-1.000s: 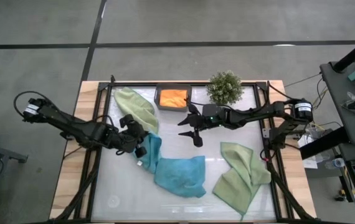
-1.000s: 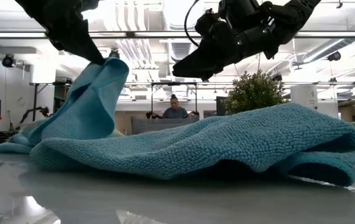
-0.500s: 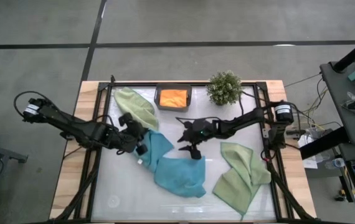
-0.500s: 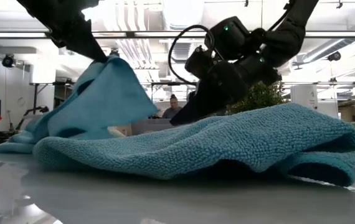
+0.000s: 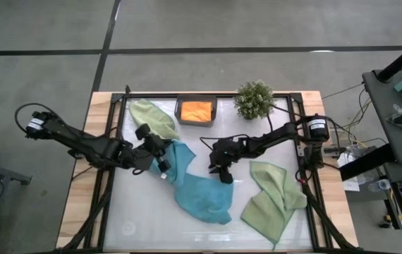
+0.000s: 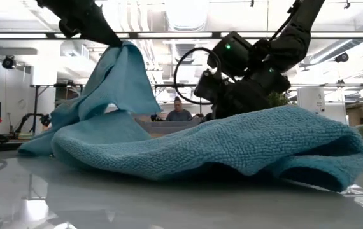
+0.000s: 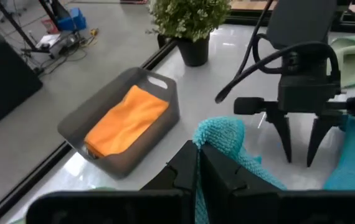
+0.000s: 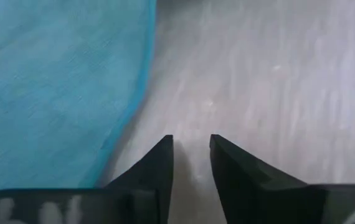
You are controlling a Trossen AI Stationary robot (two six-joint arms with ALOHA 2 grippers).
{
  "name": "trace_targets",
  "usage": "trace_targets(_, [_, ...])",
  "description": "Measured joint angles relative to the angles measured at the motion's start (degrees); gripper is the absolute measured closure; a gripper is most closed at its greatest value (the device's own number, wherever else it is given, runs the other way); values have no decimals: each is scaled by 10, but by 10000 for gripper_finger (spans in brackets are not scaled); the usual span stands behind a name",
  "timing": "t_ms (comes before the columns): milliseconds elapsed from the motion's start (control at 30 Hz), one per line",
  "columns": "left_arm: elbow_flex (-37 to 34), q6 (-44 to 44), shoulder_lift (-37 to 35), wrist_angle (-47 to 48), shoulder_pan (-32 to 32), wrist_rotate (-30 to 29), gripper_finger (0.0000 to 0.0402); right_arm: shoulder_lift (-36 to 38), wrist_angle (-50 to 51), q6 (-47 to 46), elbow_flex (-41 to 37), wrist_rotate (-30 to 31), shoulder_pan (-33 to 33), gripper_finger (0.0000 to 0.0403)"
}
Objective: Fold microfiber towels
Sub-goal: Fold the left blue microfiber towel
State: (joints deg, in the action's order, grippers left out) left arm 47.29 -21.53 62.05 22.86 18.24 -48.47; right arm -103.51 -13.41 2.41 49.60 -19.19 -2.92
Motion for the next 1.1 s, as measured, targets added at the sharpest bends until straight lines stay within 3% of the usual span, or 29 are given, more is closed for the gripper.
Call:
trace_targets(167, [7,14,-15,-2,0,0,401,13,75,15,1,-59,1,334])
trace_targets(400, [2,15,-34,3,0,1,401,65,138,43,-3,-47,1,355])
trace_targets(633, [-5,11,-36,4,0,2,402,129,124,51,-3,-41,-1,356])
trace_targets(800, [-25,9,-36,4,0,2,402,162,64,41,-3,5,-1,325])
trace_targets(1000, [-33,9,-34,2,-3,-5,402,170,-53,7,-2,100,-1,252])
trace_targets(1100, [-38,10,-32,2,-4,-20,402,155,-128,5,-2,119,-1,218])
